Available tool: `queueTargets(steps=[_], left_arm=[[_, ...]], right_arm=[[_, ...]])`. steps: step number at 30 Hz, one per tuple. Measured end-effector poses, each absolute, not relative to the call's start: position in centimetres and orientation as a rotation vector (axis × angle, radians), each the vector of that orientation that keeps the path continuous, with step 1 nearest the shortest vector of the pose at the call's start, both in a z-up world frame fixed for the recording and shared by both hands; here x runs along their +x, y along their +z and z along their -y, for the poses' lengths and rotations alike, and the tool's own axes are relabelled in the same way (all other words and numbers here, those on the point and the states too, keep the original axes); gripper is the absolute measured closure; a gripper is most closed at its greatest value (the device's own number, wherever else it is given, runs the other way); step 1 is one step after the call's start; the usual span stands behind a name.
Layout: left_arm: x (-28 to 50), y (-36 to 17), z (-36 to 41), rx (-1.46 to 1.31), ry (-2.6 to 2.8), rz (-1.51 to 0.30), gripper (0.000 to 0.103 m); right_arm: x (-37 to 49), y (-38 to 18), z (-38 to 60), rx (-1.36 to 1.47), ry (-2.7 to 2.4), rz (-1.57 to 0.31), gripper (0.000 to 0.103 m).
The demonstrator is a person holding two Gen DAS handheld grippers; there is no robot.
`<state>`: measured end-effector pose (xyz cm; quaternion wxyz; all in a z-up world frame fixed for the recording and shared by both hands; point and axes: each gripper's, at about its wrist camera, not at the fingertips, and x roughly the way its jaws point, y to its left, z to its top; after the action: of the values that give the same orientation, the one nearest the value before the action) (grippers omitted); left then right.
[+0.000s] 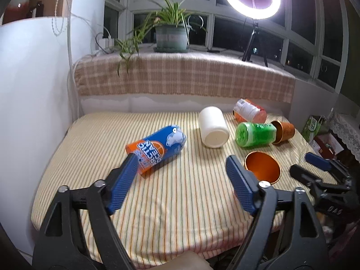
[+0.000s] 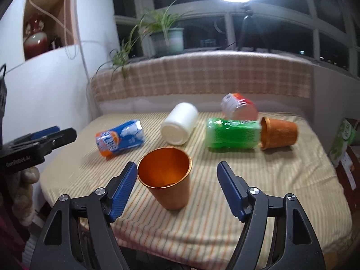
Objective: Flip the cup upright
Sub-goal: 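Open the right tool, release the upright cup and withdraw both tools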
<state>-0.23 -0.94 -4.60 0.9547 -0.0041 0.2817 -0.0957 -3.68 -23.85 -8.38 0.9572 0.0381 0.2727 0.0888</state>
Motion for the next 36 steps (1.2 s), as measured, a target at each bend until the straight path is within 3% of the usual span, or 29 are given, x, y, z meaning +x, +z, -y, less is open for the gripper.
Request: queueTargets(steps=[4,10,36], left_arm=[[-1.2,-4.0,1.4,0.020,-0.187,-0.513,0.014],[-3.0,-2.9,2.0,0.056,-0.172,-0.399,0.001],[-4.0,-1.7,1.3,0.058,-0.134,-0.337,0.000]], right_arm=[[-4.7,-7.0,24.4,0.065,0.093,-0.519,0.027],[-5.5,-5.6,24.7,0.037,-0.018,-0.472,0.022],[-6.6,-3.0,24.8,-0.007,-0.139,-0.334,0.019]])
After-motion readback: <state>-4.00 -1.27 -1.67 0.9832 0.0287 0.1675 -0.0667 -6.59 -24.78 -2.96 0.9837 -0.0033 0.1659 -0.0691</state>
